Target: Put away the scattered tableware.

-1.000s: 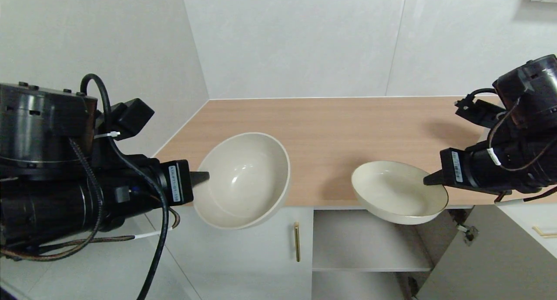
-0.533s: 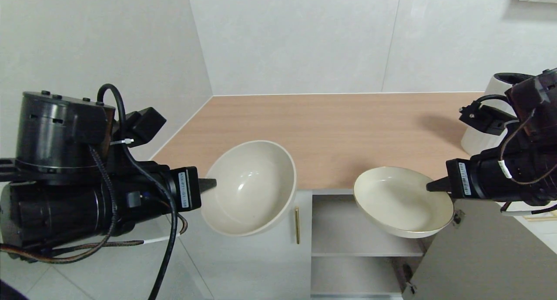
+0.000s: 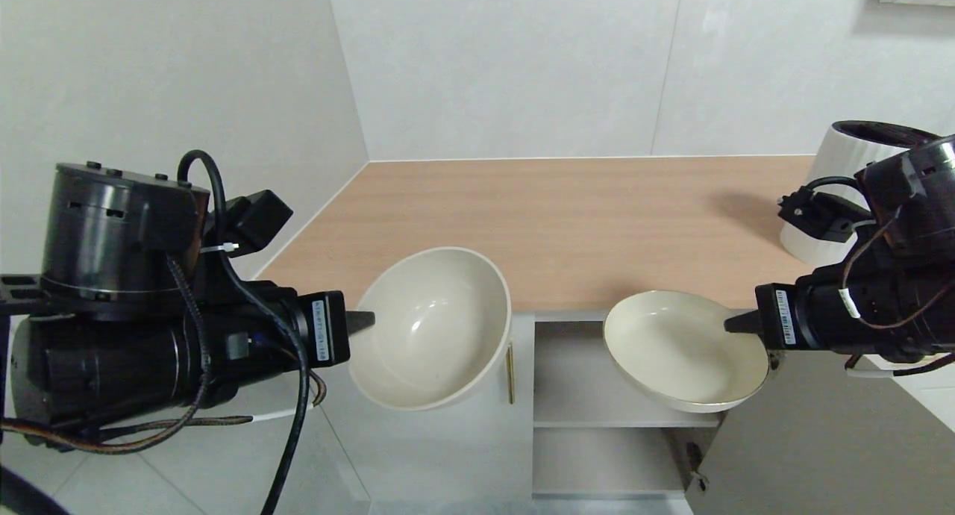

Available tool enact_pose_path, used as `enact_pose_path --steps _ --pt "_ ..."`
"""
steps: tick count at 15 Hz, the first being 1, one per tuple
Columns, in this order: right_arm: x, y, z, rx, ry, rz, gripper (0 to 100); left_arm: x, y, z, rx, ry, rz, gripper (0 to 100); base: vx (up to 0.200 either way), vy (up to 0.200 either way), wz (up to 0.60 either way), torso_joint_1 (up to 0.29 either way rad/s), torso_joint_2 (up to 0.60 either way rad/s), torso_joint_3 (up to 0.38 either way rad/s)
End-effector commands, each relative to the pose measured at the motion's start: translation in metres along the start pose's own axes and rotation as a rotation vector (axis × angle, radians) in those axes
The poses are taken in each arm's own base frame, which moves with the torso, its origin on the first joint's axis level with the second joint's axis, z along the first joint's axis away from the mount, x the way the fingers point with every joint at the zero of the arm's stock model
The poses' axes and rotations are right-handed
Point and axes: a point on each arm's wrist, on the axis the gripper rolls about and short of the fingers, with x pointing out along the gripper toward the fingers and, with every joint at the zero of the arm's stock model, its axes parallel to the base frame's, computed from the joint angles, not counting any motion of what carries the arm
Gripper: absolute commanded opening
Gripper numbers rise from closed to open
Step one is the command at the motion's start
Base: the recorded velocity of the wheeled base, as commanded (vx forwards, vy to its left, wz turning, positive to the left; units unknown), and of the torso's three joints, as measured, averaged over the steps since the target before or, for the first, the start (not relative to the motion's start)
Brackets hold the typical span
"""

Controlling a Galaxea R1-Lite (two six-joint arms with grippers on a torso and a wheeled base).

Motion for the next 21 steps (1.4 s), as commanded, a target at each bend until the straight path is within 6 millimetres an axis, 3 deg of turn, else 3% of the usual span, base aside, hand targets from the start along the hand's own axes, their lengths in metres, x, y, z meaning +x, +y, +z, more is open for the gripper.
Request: enact_pose_path --steps 1,14,21 --pt "0.006 -0.001 -0.002 0.000 0.016 -0.005 0 0.002 0.000 -0.001 0.000 0.007 0.004 0 0.000 0.000 0.00 -0.056 0.16 0.100" --pt "0.023 -0.002 -0.004 0.003 0.029 -0.014 0 0.006 0.001 -0.002 0.001 0.018 0.009 0 0.000 0.000 0.00 -0.161 0.44 0.281" --pt "0.030 -0.002 -0.005 0.003 0.040 -0.020 0 0.007 0.001 -0.003 0.001 0.023 0.011 0 0.000 0.000 0.00 -0.076 0.33 0.246"
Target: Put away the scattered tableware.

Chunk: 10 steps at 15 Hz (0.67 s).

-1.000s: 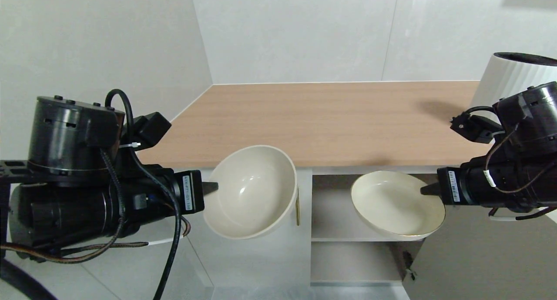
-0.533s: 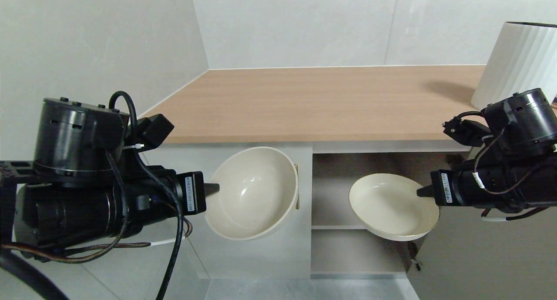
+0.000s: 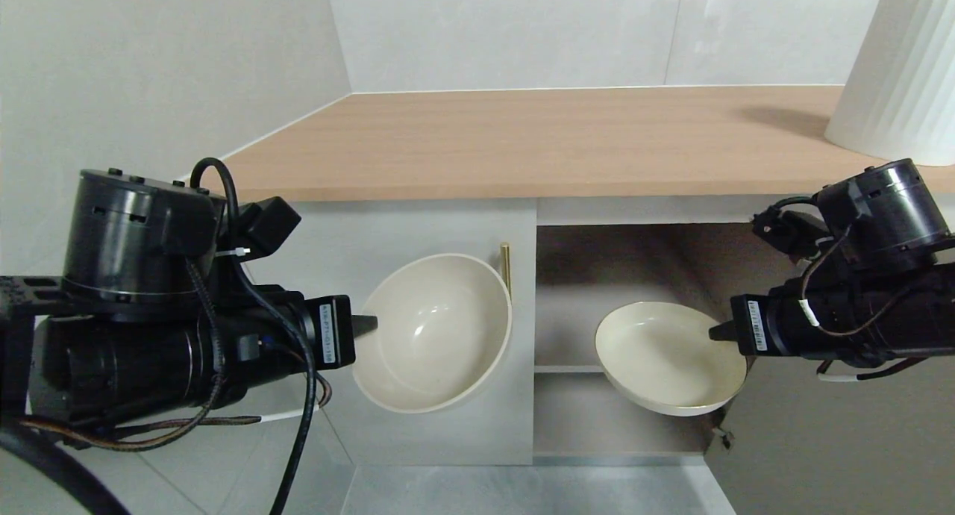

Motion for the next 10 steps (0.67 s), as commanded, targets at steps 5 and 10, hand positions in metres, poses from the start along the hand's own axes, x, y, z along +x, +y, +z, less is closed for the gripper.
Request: enact_pose_path --steps 5,10 --pt "0.019 0.000 -0.003 -0.004 0.048 -0.013 0 0.001 0.000 0.000 -0.001 0.003 0.003 0 0.000 0.000 0.00 -0.002 0.01 0.008" --pt "0.119 -0.005 -0.024 0.003 0.189 -0.080 0 0.004 0.000 -0.001 0.000 0.011 0.005 0 0.000 0.000 0.00 0.000 0.00 0.000"
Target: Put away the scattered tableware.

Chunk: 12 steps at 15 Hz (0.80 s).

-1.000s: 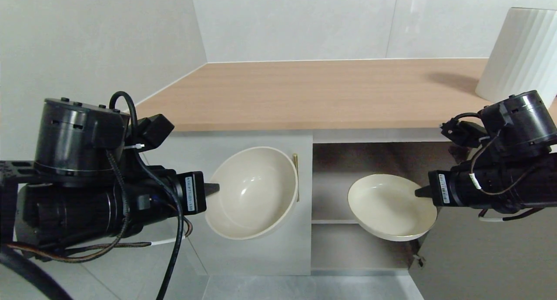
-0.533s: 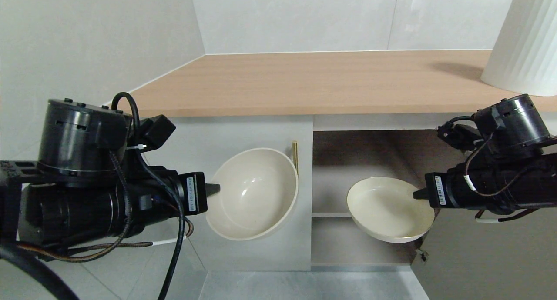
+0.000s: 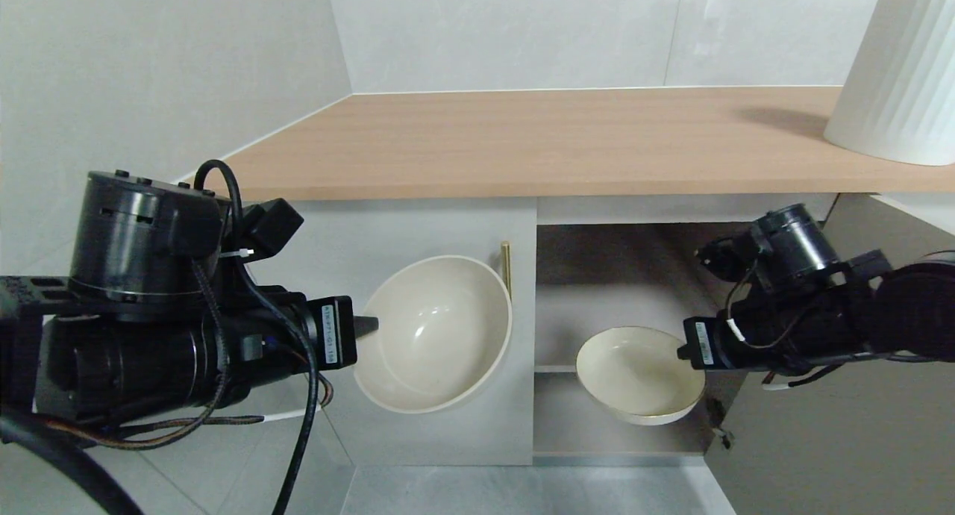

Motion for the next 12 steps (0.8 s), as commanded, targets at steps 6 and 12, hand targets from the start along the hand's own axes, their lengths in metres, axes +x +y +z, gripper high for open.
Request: enact_pose_path --steps 6,12 --pt "0.128 -0.016 -0.021 0.104 0.031 -0.117 0 0.004 0.000 -0.002 0.000 0.013 0.007 0 0.000 0.000 0.00 0.000 0.00 0.000" --pt "0.195 -0.037 -0.016 0.202 -0.235 -0.271 0 0.008 0.000 -0.003 0.003 0.026 0.010 0 0.000 0.000 0.00 0.000 0.00 0.000"
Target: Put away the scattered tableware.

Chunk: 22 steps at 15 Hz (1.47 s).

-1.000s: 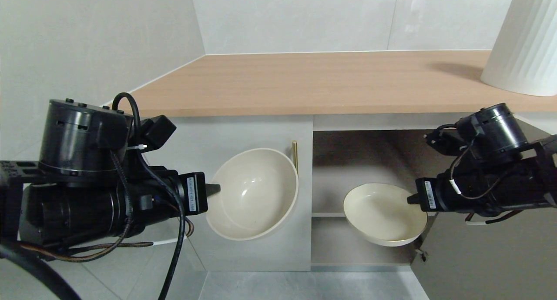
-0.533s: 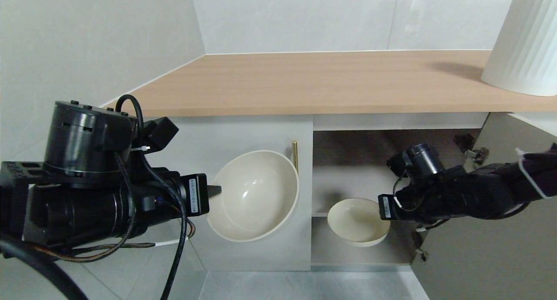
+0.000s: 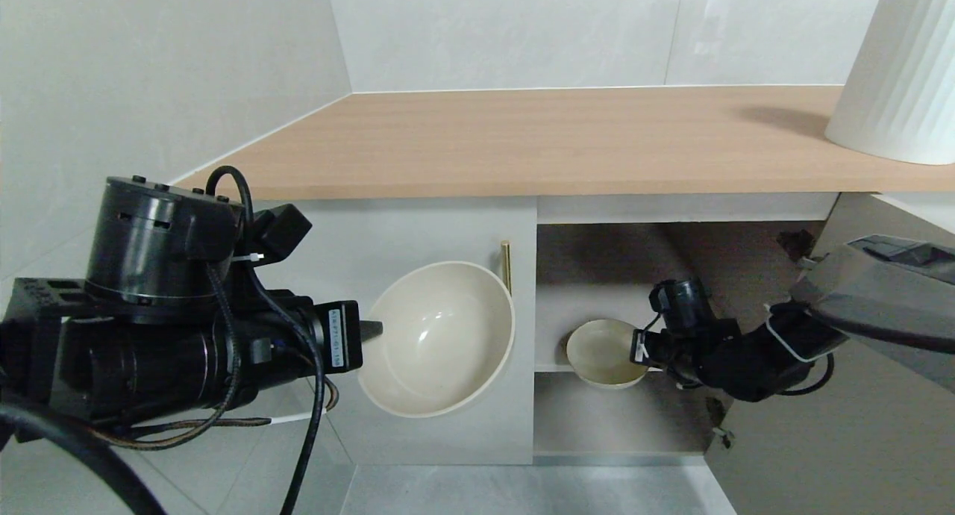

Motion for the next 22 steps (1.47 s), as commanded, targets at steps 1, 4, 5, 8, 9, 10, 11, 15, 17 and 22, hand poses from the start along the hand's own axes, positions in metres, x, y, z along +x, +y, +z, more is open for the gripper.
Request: enact_pose_path --steps 1,4,5,8,9,10,11,15,17,22 --pt "0.034 -0.014 -0.010 0.019 -0.014 -0.086 0 0.004 0.000 -0.001 0.001 0.013 0.006 0 0.000 0.000 0.00 0.000 0.00 0.000" --pt "0.052 -0.026 0.001 0.053 -0.057 -0.133 0 0.006 -0.001 -0.003 0.004 0.020 0.005 0 0.000 0.000 0.00 0.000 0.00 0.000" --pt "0.057 -0.029 0.006 0.068 -0.074 -0.143 0 0.007 -0.001 -0.003 0.005 0.023 0.005 0 0.000 0.000 0.00 0.000 0.00 0.000" --pt "0.065 -0.029 0.011 0.101 -0.101 -0.149 0 0.008 -0.001 -0.003 0.005 0.025 0.005 0 0.000 0.000 0.00 0.000 0.00 0.000" --pt "0.066 -0.028 0.011 0.102 -0.103 -0.149 0 0.008 -0.001 -0.003 0.005 0.025 0.005 0 0.000 0.000 0.00 0.000 0.00 0.000" --pt "0.067 -0.028 0.013 0.103 -0.109 -0.147 0 0.008 -0.001 -0.003 0.005 0.025 0.005 0 0.000 0.000 0.00 0.000 0.00 0.000" --pt "0.068 -0.027 0.014 0.105 -0.114 -0.145 0 0.008 -0.001 -0.003 0.005 0.025 0.005 0 0.000 0.000 0.00 0.000 0.00 0.000" --pt "0.070 -0.029 0.018 0.115 -0.125 -0.148 100 0.008 -0.001 -0.003 0.005 0.025 0.005 0 0.000 0.000 0.00 0.000 0.00 0.000" --pt "0.068 -0.029 0.019 0.122 -0.127 -0.145 100 0.008 -0.001 -0.003 0.005 0.026 0.006 0 0.000 0.000 0.00 0.000 0.00 0.000" --pt "-0.003 -0.007 0.026 0.092 -0.061 0.016 100 0.015 -0.005 -0.009 0.025 0.055 0.003 0 0.000 0.000 0.00 0.000 0.00 0.000"
